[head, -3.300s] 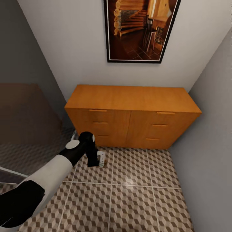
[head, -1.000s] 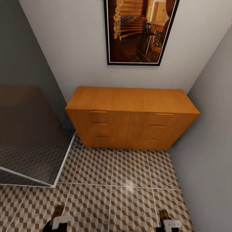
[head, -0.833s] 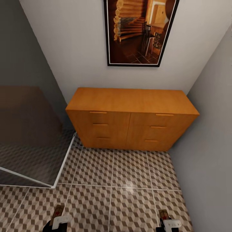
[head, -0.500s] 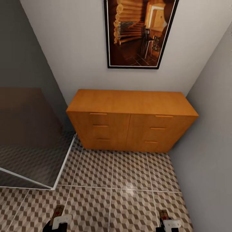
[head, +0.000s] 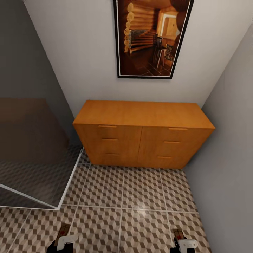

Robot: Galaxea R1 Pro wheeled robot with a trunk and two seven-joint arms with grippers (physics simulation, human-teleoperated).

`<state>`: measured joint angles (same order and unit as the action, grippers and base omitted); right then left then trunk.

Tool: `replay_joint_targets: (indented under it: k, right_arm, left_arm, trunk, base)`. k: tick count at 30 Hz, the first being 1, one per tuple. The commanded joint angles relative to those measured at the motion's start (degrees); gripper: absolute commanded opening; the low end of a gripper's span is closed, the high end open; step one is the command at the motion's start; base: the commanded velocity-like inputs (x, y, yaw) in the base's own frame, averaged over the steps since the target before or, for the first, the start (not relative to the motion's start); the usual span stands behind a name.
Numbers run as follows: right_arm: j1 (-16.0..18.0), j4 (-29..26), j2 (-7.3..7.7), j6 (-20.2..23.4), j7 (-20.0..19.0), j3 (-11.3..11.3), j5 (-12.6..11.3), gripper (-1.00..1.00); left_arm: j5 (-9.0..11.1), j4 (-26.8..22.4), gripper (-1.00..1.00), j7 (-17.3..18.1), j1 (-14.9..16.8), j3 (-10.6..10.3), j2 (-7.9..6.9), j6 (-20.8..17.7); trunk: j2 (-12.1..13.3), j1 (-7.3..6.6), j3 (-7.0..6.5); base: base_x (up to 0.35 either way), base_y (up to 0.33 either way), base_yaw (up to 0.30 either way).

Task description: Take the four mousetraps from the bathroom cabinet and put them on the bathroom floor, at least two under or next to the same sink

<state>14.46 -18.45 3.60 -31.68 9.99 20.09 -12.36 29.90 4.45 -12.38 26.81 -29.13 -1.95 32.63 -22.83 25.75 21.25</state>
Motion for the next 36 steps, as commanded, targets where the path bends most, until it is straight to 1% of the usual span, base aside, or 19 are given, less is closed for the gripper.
replay_joint_targets:
  k: [1, 25, 36]
  right_arm:
    - [0.0, 0.0, 0.06, -0.2, 0.1, 0.5, -0.5, -1.0]
    - [0.0, 0.0, 0.01, -0.3, 0.1, 0.5, -0.5, -1.0]
    - [0.0, 0.1, 0.0, -0.3, 0.1, 0.5, -0.5, -1.0]
  left_arm:
    - [-0.1, 0.2, -1.0, -0.3, 0.1, -0.5, 0.03, 0.1]
    - [-0.1, 0.2, -1.0, -0.2, 0.0, -0.5, 0.1, 0.1]
    - [-0.1, 0.2, -1.0, -0.2, 0.0, -0.5, 0.52, -1.4]
  trunk:
    - [-0.1, 0.03, -0.01]
    - [-0.1, 0.03, -2.24]
    - [-0.1, 0.03, -3.26]
  base:
    - [0.0, 0.0, 0.0]
    - [0.0, 0.0, 0.0]
    - [0.0, 0.0, 0.0]
